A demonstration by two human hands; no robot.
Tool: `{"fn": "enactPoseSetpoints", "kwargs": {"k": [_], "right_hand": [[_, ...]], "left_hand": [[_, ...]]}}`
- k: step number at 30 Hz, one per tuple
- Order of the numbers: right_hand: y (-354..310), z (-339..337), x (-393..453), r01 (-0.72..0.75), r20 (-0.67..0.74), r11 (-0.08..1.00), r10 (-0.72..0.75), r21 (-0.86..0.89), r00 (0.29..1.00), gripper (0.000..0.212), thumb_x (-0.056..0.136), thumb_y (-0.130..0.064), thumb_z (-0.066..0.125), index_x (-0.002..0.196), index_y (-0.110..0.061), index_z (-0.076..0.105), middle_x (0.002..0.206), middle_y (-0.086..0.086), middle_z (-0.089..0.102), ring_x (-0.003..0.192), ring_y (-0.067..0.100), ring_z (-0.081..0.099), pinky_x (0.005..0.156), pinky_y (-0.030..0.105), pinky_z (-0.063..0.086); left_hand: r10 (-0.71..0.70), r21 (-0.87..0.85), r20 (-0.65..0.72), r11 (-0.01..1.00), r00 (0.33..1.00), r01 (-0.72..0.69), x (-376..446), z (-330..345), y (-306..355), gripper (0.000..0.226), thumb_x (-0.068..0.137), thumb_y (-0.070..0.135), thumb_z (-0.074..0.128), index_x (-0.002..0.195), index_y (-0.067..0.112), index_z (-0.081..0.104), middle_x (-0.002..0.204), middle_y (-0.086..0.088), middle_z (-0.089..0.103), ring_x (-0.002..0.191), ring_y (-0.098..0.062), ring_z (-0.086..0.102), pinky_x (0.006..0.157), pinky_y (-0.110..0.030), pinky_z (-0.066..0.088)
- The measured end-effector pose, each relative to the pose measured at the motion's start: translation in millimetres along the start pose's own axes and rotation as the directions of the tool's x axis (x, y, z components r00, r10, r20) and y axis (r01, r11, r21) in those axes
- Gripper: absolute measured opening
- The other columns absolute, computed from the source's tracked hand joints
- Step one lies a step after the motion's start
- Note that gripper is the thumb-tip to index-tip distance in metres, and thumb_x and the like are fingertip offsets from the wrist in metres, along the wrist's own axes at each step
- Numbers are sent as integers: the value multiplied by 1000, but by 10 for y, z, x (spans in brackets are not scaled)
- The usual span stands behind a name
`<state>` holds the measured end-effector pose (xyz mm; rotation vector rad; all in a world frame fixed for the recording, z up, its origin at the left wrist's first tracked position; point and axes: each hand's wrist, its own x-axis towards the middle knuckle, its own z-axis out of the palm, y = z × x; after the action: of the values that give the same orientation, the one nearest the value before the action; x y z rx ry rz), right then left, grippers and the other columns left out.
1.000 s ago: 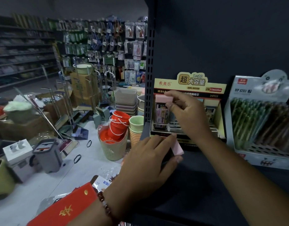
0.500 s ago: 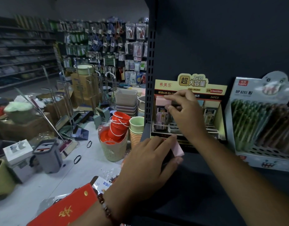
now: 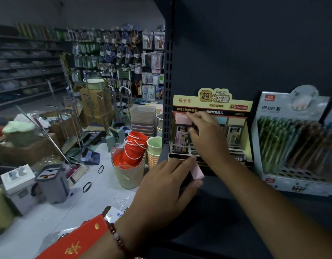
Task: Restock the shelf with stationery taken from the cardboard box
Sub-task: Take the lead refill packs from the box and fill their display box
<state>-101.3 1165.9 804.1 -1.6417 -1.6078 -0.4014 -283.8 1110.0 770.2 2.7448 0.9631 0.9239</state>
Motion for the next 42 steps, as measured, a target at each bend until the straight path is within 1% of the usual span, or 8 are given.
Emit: {"fn": "enactPoseSetpoints", "kwargs": {"k": [10,16,21,25,29,34,39,42], "right_hand": [[-156,-268,-46,-97,212,985,65,142,975,62,97,-12,51,153,-28,30,155,-8,32,137,11,36,101,21,30],[-131,-714,-325,-134,298,946,43,294,954,48,97,-12,50,138,-38,50,137,-15,47,113,-5,49,88,14,41],[15,-957,-860,-181,465,906,-20,382,885,54,93,-7,58,122,-53,58,126,-37,52,115,-17,49,90,12,41],[47,-930,-1067,-174,422,876,-36,449,906,58,83,-16,76,118,-60,59,132,-41,46,122,-16,44,90,10,46],[2,-873,-1052,-88,334,899,-67,429,940,62,77,-2,78,107,-55,66,127,-38,53,119,-14,49,89,7,43],[-7,-890,-1081,-99,307,895,-44,435,951,53,72,1,80,95,-46,72,112,-31,65,109,-8,59,86,12,46],[-68,-948,-1030,-159,287,846,8,508,958,32,77,-18,77,95,-44,71,97,-23,70,95,-4,64,80,13,50],[-17,-1029,-960,-249,248,817,134,520,959,20,76,-33,72,94,-42,74,96,-17,72,92,-1,65,77,20,53]], "left_hand": [[14,29,-27,999,1000,-13,-11,-11,13,59,97,62,27,147,31,38,118,14,56,105,-7,52,86,-30,48],[34,50,-49,998,998,-31,-1,1,5,59,96,61,34,145,30,43,116,14,58,102,-9,54,84,-28,49],[81,67,-86,995,993,-75,-7,29,-19,61,95,64,38,142,26,50,121,12,62,106,-11,57,88,-26,46],[127,37,-94,992,987,-124,5,11,1,59,91,64,47,134,25,58,125,11,65,107,-6,59,90,-22,46],[185,-41,-72,981,980,-188,4,-25,40,54,91,62,51,125,22,65,124,9,67,108,-4,61,94,-17,46],[226,-65,-70,971,972,-231,-25,-49,58,49,95,58,48,119,21,68,117,8,70,98,-6,66,83,-22,53],[246,40,-181,969,952,-242,-38,-60,48,38,101,48,43,111,23,70,98,9,71,80,-7,64,66,-24,52],[232,65,-200,973,952,-224,-65,-96,29,34,100,43,46,117,22,67,105,8,69,86,-10,64,69,-29,53]]}}
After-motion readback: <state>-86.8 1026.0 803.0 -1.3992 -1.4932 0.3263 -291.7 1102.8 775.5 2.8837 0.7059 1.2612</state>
